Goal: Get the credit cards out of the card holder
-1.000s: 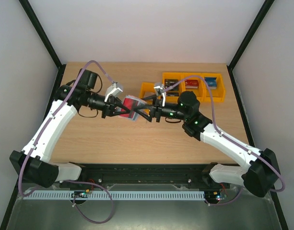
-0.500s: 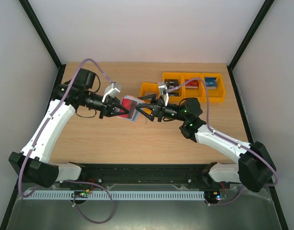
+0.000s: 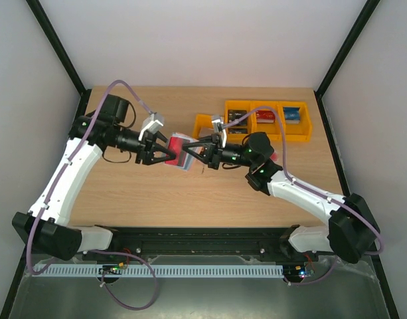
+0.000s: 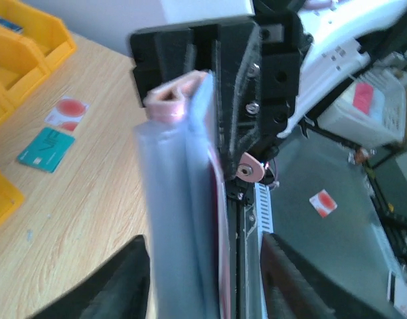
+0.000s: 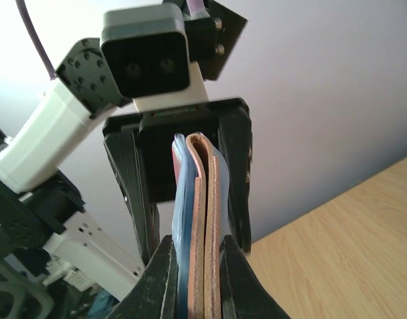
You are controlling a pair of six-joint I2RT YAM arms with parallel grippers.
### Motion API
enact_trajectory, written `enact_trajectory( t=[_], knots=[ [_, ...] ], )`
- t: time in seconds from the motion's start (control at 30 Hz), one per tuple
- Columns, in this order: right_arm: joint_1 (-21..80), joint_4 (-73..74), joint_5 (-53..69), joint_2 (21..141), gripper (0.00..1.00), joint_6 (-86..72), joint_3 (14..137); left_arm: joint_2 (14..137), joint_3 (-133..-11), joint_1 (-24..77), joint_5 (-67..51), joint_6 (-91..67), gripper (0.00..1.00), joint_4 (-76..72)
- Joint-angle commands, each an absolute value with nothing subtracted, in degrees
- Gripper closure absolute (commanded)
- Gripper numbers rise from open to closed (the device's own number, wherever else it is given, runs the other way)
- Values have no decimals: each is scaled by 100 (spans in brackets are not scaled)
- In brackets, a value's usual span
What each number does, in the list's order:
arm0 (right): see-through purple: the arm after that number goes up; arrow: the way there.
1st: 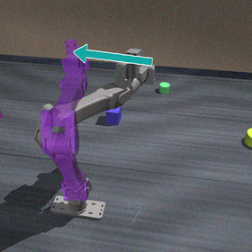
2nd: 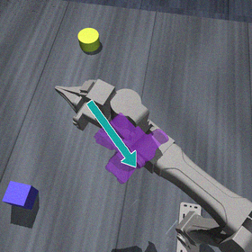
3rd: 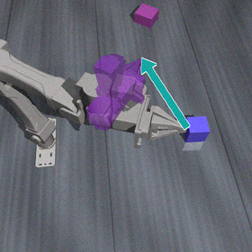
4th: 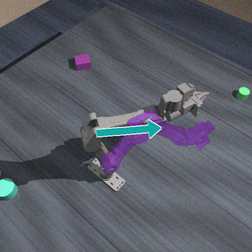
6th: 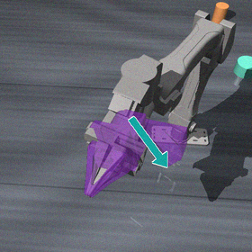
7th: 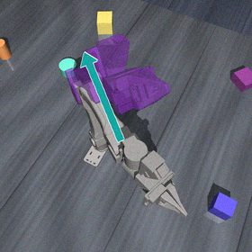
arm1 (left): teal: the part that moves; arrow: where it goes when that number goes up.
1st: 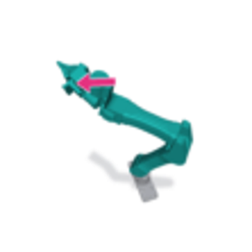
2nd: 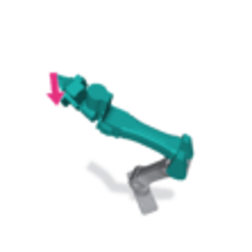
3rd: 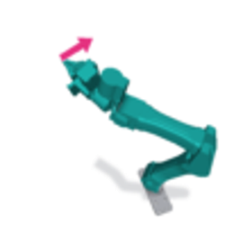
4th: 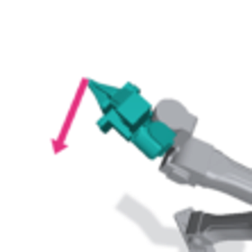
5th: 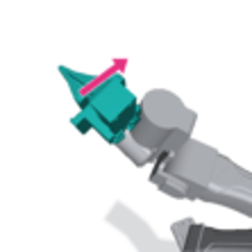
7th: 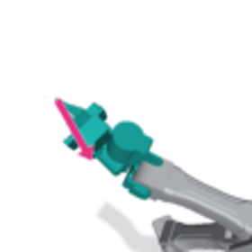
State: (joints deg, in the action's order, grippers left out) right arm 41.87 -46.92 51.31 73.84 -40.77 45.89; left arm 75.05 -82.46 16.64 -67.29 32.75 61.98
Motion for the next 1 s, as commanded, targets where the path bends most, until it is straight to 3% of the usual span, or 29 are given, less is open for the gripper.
enact_trajectory(
  t=[0.0, 0.4, 0.67, 0.97],
  knots=[
    [4054, -3804, 5105, 6976, 98, -3452, 4746, 7340, -8375, 1209, -6790, 3327, 48, 6154],
    [4046, -3810, 5358, 6996, 98, -3562, 4782, 7392, -8153, 1326, -7049, 2319, 43, 5366],
    [4045, -3821, 5480, 6997, 98, -3589, 4812, 7385, -8007, 1336, -6806, 2015, 77, 5050],
    [4043, -3889, 5733, 6990, 98, -3570, 4828, 7400, -8038, 1230, -7269, 2470, 78, 5423]
  ],
)
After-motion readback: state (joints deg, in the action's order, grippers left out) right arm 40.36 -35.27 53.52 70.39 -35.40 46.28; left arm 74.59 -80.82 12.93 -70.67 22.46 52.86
